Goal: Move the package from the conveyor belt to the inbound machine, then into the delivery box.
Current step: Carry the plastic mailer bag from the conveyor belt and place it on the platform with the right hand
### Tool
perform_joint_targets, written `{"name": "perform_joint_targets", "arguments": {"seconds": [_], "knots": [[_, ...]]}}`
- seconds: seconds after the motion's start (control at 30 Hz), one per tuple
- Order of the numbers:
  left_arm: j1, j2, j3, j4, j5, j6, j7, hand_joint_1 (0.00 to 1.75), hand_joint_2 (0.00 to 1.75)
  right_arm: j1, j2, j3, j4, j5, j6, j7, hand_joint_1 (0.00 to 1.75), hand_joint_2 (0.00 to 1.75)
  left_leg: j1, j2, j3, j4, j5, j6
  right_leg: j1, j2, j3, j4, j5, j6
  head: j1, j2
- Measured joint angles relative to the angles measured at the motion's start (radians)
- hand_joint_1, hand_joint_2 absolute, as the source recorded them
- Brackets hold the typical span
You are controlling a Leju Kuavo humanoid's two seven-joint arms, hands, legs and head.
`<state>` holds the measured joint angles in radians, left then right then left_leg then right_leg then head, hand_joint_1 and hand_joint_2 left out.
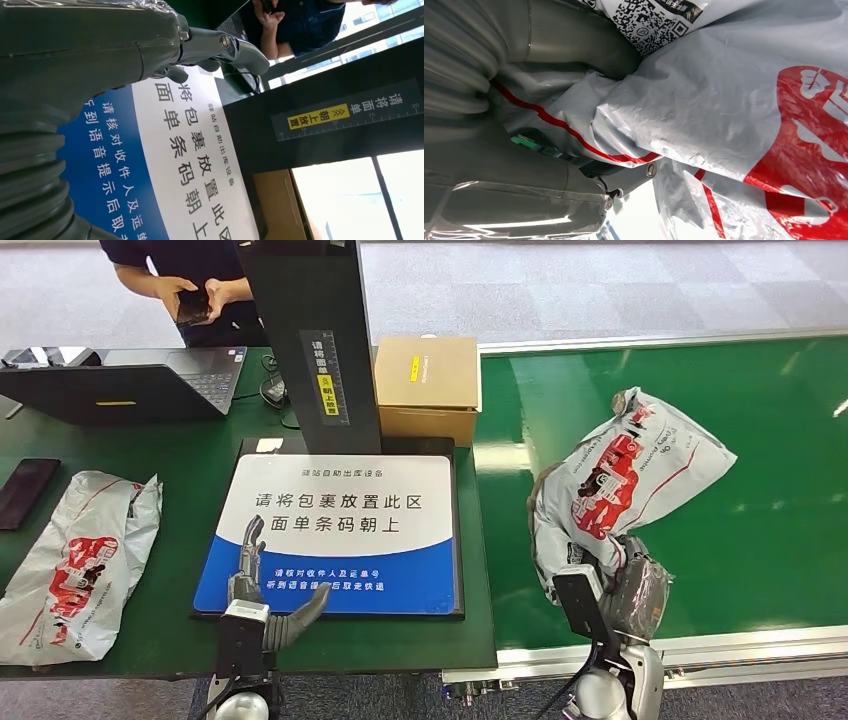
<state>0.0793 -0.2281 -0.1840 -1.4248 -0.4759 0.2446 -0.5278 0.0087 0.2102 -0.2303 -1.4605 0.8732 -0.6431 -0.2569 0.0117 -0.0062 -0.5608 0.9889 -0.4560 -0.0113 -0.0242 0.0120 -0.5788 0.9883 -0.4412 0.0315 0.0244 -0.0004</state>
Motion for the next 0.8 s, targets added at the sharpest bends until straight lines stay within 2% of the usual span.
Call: {"name": "perform_joint_targets", "arguments": {"seconds": [0.17, 0.37, 0.6, 0.8], "knots": [[0.0, 0.0, -0.003, 0.0, -0.003, 0.001, -0.005, 0.0, 1.75, 0.001, 0.0, 0.056, -0.045, -0.006, -0.018, -0.048, 1.47, 1.75, 0.0, 0.0, 0.0, 0.0, 0.0, 0.0, 0.0, 0.0, 0.0, 0.0, 0.0, 0.0, 0.0, 0.0], [-0.003, 0.0, -0.005, 0.0, -0.002, -0.009, -0.019, 0.0, 1.75, -0.05, -0.018, 0.18, -0.029, 0.037, -0.006, -0.068, 1.55, 1.75, 0.0, 0.0, 0.0, 0.0, 0.0, 0.0, 0.0, 0.0, 0.0, 0.0, 0.0, 0.0, 0.0, 0.0], [-0.005, 0.0, -0.006, 0.0, 0.007, 0.013, -0.035, 0.0, 1.75, -0.191, -0.042, 0.325, 0.125, 0.037, 0.017, -0.056, 1.6, 1.75, 0.0, 0.0, 0.0, 0.0, 0.001, 0.0, 0.0, 0.0, 0.0, 0.001, 0.0, 0.0, 0.0, 0.0], [-0.005, 0.0, -0.006, 0.0, 0.01, 0.035, -0.038, 0.0, 1.75, -0.296, -0.046, 0.396, 0.267, 0.035, 0.036, -0.061, 1.64, 1.75, 0.0, 0.0, 0.0, 0.0, 0.0, 0.0, 0.0, 0.0, 0.0, 0.001, 0.0, 0.0, 0.0, 0.0]]}}
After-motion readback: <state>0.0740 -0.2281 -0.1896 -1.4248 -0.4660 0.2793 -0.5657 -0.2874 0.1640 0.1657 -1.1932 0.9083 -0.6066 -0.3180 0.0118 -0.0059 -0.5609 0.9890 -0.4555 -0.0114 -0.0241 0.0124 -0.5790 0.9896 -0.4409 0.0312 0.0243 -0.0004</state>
